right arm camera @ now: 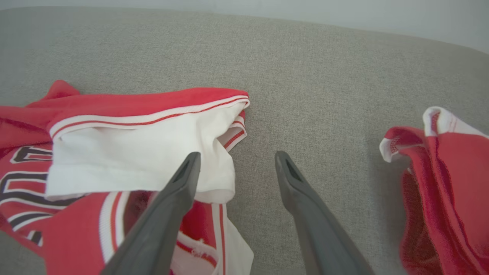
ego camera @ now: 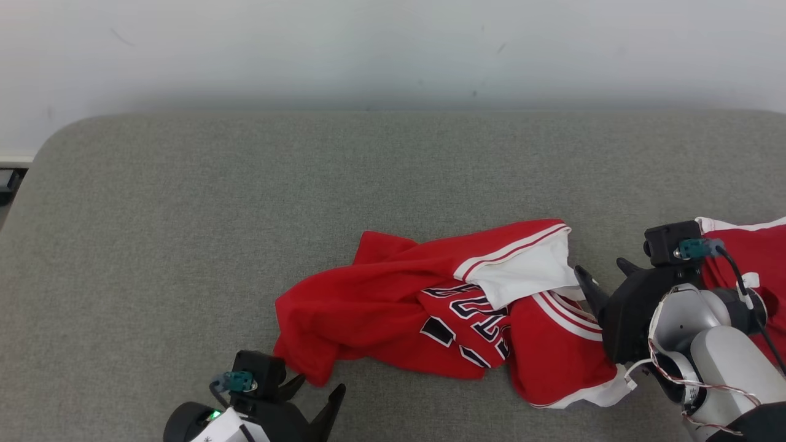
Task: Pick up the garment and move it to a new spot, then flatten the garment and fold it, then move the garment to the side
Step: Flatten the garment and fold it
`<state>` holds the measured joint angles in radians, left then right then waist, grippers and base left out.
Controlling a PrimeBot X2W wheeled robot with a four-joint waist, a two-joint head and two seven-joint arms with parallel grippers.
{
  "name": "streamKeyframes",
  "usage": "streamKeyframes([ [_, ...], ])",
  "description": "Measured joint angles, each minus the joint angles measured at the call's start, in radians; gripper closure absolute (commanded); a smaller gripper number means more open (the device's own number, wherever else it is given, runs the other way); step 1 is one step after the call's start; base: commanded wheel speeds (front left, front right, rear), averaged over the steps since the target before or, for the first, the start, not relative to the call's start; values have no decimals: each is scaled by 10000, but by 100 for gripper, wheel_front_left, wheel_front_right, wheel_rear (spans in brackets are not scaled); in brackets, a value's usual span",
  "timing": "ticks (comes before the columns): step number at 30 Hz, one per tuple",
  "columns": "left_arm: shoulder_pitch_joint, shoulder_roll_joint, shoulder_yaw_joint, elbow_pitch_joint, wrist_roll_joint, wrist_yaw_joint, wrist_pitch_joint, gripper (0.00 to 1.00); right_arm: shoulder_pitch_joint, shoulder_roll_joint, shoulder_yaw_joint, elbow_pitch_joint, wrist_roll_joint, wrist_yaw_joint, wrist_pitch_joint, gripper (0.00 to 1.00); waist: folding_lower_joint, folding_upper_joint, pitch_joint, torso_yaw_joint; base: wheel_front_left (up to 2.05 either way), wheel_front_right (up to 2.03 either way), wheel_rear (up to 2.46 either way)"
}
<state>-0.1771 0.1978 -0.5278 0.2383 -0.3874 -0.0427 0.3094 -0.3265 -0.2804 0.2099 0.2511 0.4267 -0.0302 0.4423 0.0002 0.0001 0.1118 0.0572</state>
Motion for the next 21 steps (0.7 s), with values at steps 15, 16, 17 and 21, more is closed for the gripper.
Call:
streamKeyframes([
  [15,-753,-485,-127,742,6,247,685,0,-754,174,466,616,15,10,1315,0,-1,0,593,570,0,0,0],
  [16,-755,-510,-148,757,15,249,685,0,-754,178,481,648,15,10,1352,0,-2,0,601,574,0,0,0],
  [17,-757,-539,-174,755,36,255,685,0,-754,178,485,671,15,10,1402,0,-2,0,608,575,0,0,0],
  [21,-759,-527,-288,637,422,447,679,0,-755,173,489,711,15,10,1490,0,-2,0,616,570,0,0,0],
])
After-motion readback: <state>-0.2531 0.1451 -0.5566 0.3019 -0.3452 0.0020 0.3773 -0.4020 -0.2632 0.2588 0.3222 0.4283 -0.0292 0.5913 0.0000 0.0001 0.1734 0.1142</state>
